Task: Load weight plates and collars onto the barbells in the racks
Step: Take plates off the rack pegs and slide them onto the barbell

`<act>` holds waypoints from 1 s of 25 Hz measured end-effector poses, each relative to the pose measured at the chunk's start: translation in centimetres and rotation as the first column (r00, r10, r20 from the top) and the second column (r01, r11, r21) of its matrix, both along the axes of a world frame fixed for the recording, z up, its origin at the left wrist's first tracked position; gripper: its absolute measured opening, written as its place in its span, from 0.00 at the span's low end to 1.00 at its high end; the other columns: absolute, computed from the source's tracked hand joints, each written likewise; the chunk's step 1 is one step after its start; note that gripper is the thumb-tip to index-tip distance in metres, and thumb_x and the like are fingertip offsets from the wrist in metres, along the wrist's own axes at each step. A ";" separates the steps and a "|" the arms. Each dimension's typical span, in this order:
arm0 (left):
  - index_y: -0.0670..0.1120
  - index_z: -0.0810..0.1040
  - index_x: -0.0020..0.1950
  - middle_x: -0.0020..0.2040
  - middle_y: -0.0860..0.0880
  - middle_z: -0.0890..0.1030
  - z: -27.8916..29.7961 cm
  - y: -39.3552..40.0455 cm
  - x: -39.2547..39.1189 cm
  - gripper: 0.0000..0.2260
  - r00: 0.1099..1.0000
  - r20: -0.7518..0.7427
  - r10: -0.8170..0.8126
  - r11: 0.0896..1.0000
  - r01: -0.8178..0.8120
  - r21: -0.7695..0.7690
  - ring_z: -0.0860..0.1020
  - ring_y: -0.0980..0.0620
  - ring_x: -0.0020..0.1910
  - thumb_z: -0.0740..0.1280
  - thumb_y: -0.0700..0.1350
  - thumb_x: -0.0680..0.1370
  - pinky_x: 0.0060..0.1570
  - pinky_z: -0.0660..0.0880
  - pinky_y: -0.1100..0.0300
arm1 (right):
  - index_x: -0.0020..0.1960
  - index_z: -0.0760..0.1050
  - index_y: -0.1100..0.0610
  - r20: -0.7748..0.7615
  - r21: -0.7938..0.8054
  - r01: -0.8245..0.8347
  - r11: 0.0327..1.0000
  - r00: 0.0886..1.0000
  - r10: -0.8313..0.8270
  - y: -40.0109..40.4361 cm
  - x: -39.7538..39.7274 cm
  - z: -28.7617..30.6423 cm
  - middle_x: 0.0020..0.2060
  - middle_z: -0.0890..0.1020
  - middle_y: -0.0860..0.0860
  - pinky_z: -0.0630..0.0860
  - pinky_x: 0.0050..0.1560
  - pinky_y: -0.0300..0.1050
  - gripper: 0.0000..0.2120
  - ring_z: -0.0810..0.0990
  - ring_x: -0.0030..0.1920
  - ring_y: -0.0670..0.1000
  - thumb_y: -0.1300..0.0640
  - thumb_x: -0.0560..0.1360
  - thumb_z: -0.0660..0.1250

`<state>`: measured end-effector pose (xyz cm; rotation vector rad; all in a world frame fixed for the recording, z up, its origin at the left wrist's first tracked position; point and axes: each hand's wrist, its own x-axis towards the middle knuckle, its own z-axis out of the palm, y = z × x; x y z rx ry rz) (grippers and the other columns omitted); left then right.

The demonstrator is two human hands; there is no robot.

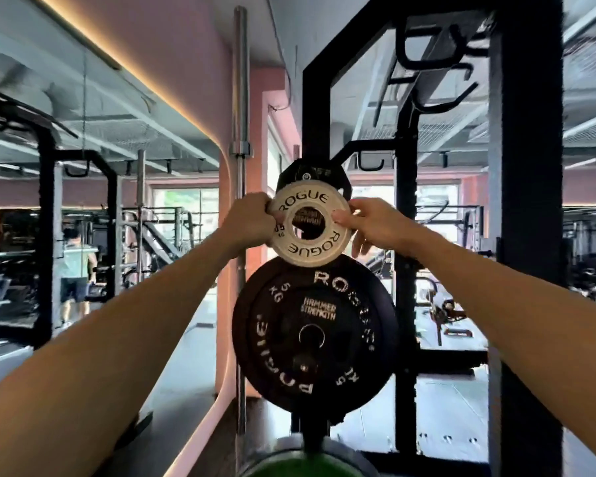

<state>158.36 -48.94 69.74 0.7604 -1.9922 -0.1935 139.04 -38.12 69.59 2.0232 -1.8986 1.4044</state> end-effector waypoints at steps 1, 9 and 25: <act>0.39 0.79 0.55 0.50 0.42 0.81 1.2 -0.6 -0.5 0.09 1.000 -0.007 -0.015 1.000 0.014 -0.018 0.79 0.44 0.51 0.68 0.42 0.78 0.44 0.73 0.56 | 0.55 0.73 0.62 -0.010 -0.022 0.015 1.000 1.000 -0.015 -0.3 -0.3 1.1 0.39 0.83 0.59 0.76 0.30 0.46 0.14 0.80 0.28 0.57 0.51 0.80 0.62; 0.36 0.79 0.54 0.49 0.39 0.82 8.2 -7.3 -4.1 0.10 0.975 -0.159 -0.157 0.987 0.151 -0.051 0.82 0.43 0.47 0.67 0.43 0.79 0.44 0.80 0.51 | 0.56 0.74 0.65 0.001 -0.139 0.071 0.988 0.997 -0.071 -6.3 -2.8 7.9 0.39 0.82 0.59 0.75 0.25 0.41 0.16 0.78 0.23 0.51 0.51 0.80 0.63; 0.42 0.70 0.59 0.51 0.43 0.78 7.7 -21.7 -14.1 0.23 0.993 -0.119 0.028 0.993 -0.041 -0.113 0.78 0.41 0.50 0.71 0.56 0.75 0.42 0.70 0.54 | 0.43 0.78 0.70 0.035 -0.081 0.340 0.937 0.940 -0.338 -18.7 -10.7 7.5 0.29 0.83 0.59 0.71 0.20 0.38 0.25 0.77 0.19 0.50 0.45 0.78 0.64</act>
